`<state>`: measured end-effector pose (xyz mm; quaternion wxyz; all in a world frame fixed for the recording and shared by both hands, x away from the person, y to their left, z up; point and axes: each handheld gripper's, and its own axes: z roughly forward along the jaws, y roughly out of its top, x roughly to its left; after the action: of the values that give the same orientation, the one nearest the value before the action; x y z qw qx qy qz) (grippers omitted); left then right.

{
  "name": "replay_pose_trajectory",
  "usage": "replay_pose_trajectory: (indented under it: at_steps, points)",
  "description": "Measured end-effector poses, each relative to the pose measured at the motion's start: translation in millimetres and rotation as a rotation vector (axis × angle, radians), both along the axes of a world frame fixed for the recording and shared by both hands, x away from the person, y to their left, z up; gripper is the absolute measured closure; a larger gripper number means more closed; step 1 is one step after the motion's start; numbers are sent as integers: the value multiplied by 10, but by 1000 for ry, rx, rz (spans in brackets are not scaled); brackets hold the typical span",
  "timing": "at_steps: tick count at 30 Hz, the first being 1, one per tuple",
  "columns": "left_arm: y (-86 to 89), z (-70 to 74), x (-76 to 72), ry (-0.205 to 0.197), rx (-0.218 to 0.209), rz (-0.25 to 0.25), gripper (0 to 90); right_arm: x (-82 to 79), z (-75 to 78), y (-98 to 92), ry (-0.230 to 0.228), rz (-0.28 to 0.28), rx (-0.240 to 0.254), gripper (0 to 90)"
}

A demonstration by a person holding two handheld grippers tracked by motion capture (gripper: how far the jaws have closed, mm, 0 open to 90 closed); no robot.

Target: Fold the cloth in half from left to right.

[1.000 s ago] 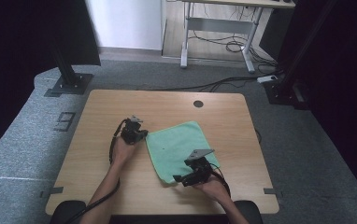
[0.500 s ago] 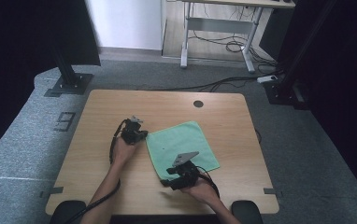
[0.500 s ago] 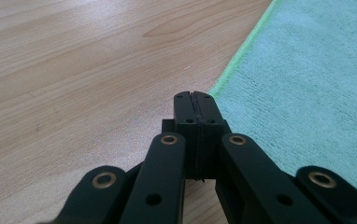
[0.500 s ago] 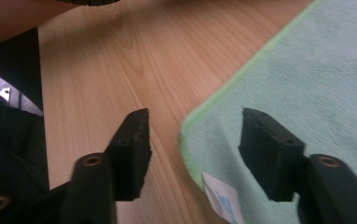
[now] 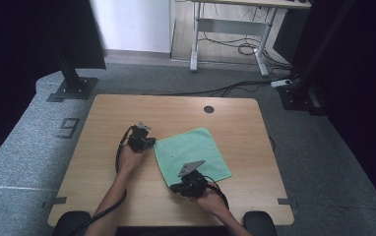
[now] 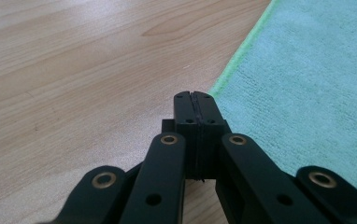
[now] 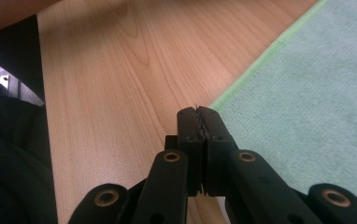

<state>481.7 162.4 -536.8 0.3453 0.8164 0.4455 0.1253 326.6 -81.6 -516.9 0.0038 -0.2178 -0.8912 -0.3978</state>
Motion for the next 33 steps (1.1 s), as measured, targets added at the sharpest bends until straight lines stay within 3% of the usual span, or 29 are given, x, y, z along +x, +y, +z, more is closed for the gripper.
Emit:
replay_pose_trajectory:
  at_steps: [7, 13, 33]
  points:
    - [-43, 100, 14, -21, -31, -3, 897, 11, 138, -145, -32, -27, 17, 875]
    - [-189, 209, 54, -40, -66, -26, 897, 20, 227, -342, -53, -59, 28, 875]
    - [-951, 442, 318, -101, -32, -123, 897, 95, 231, -1066, -55, -242, 78, 875]
